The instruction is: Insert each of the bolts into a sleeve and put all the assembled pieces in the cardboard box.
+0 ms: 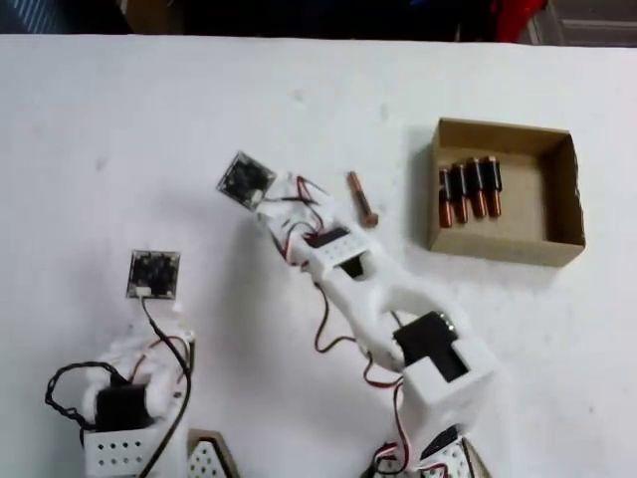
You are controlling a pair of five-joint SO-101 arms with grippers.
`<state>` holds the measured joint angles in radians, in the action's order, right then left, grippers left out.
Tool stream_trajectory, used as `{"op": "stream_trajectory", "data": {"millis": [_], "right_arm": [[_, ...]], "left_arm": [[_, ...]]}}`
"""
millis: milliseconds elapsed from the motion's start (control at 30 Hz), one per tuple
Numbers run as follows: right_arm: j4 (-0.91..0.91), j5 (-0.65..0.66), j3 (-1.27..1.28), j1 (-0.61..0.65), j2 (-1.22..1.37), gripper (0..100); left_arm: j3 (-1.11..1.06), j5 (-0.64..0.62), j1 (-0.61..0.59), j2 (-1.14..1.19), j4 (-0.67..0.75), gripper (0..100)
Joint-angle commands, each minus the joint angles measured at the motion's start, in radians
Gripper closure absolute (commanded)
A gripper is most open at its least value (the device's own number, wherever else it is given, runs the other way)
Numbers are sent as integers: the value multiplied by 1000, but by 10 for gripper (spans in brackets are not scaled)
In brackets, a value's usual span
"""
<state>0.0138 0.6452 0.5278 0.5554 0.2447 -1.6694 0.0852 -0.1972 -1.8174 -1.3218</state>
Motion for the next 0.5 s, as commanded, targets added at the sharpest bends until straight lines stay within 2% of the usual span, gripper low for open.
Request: {"op": "stream_trajectory", "data": {"millis": [0,133,367,467], "right_arm": [[-4,5,-83,-1,18,982],[-7,6,-135,-5,91,982],[-16,6,-183,-84,170,982],[-93,9,-187,-101,170,982]], "left_arm": [[5,12,-13,-4,25,977],[5,12,-13,-4,25,977],[5,12,-13,-4,26,977],[5,12,-12,-4,26,977]]}}
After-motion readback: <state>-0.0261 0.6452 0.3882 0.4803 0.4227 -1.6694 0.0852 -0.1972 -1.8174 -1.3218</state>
